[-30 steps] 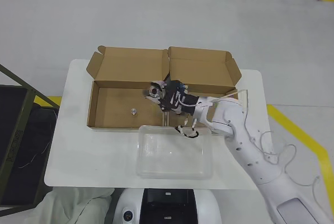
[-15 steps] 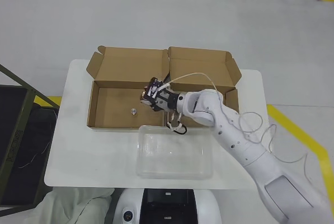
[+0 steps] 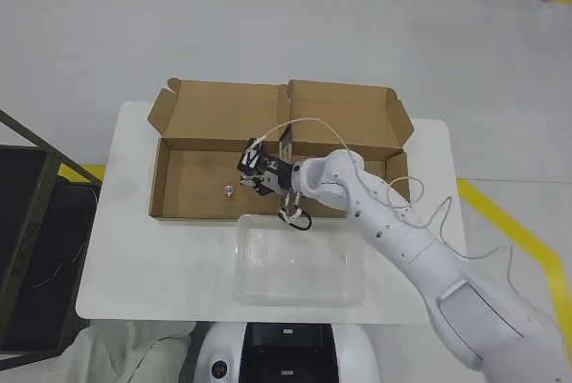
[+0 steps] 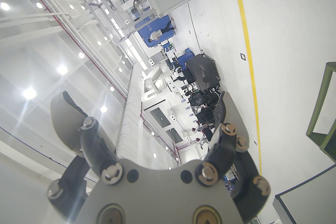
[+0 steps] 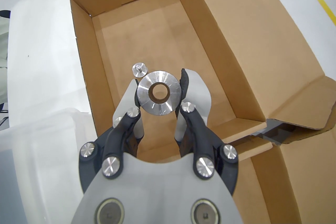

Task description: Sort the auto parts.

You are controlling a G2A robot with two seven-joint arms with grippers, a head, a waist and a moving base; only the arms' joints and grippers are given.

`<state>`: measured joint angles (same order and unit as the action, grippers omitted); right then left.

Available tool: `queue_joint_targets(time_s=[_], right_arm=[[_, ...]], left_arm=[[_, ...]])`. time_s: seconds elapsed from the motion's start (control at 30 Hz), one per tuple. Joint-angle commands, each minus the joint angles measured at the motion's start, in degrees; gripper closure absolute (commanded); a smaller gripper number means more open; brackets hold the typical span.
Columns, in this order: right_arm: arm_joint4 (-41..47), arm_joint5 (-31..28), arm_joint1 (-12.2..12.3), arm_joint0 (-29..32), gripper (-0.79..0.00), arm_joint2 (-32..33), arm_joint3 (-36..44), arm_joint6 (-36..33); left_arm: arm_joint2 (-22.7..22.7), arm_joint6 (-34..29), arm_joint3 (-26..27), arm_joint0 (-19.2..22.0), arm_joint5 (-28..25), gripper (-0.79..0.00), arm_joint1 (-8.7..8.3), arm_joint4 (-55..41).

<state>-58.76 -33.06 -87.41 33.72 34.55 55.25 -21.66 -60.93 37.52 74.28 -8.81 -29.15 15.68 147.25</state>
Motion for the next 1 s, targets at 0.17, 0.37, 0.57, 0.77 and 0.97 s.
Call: queue_joint_targets(time_s=[0.17,0.37,0.57,0.77,0.97], right_arm=[[0.8,-0.2,-2.7,-2.1,0.0,-2.7,-6.7,0.4],[0.9,-0.4,-5.0,-3.6,0.0,-4.6,-11.7,0.7],[0.7,-0.3,-7.0,-4.7,-0.099,-5.9,-16.0,1.1],[0.6,-0.6,-8.6,-5.5,-0.157,-6.7,-19.1,1.6],[-0.7,0.0,-9.9,-6.5,-0.554,-7.1,-20.9,2.3]], left_arm=[[0.0,0.0,0.0,0.0,0.0,-0.785,0.0,0.0],[0.0,0.0,0.0,0.0,0.0,-0.785,0.0,0.0],[0.0,0.0,0.0,0.0,0.0,-0.785,0.0,0.0],[0.0,0.0,0.0,0.0,0.0,-0.785,0.0,0.0],[0.0,0.0,0.0,0.0,0.0,-0.785,0.0,0.0]])
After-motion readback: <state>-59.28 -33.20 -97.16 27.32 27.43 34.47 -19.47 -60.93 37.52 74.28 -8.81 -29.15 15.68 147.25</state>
